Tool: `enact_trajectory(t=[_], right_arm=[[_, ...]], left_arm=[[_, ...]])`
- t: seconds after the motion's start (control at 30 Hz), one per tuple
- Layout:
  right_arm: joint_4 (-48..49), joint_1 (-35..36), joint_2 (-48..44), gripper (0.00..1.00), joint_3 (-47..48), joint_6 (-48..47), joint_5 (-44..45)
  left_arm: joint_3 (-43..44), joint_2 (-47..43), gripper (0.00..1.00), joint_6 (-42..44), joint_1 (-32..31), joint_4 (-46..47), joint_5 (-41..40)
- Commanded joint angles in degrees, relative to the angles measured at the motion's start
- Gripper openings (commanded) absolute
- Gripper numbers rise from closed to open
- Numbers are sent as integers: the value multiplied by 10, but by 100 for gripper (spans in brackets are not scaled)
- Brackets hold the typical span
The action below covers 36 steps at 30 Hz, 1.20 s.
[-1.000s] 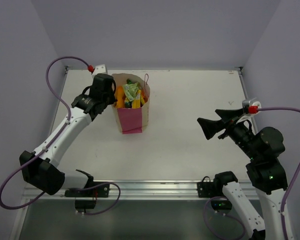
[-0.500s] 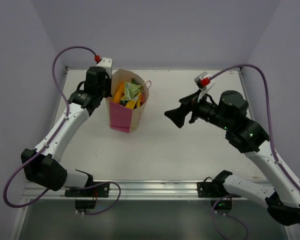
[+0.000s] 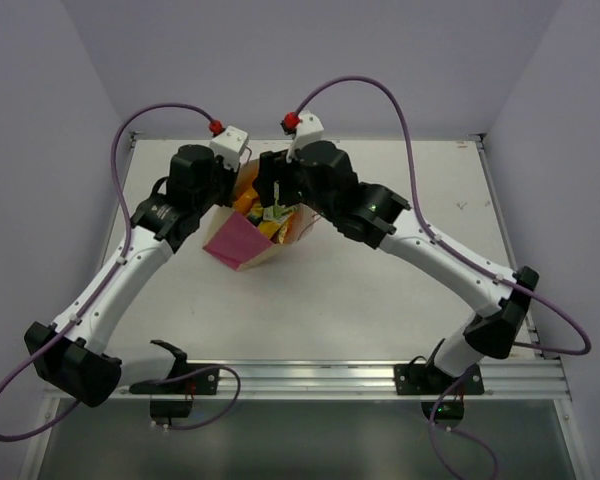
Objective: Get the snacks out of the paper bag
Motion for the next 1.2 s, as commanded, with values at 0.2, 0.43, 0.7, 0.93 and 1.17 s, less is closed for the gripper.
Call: enact_trajectory(t=[0.2,0.43,0.7,0.93,1.17], right_arm=[[-66,1,90,66,26,170,141],[-90,2,73,63,-47,249,161],[-74,2,94,61,-45,283,170],[-62,1,85,64,-33,293,198],[-57,1,101,60,-24,301,209]], left_arm=[[2,-37,0,-20,-58,123,-27],[-29,-33,0,-54,-83,122,-50],[-44,-30,0,-78,-116,122,-74],[-51,-29,0,-101,-126,124,-94],[-58,-31,0,-107,-132,124,-101]])
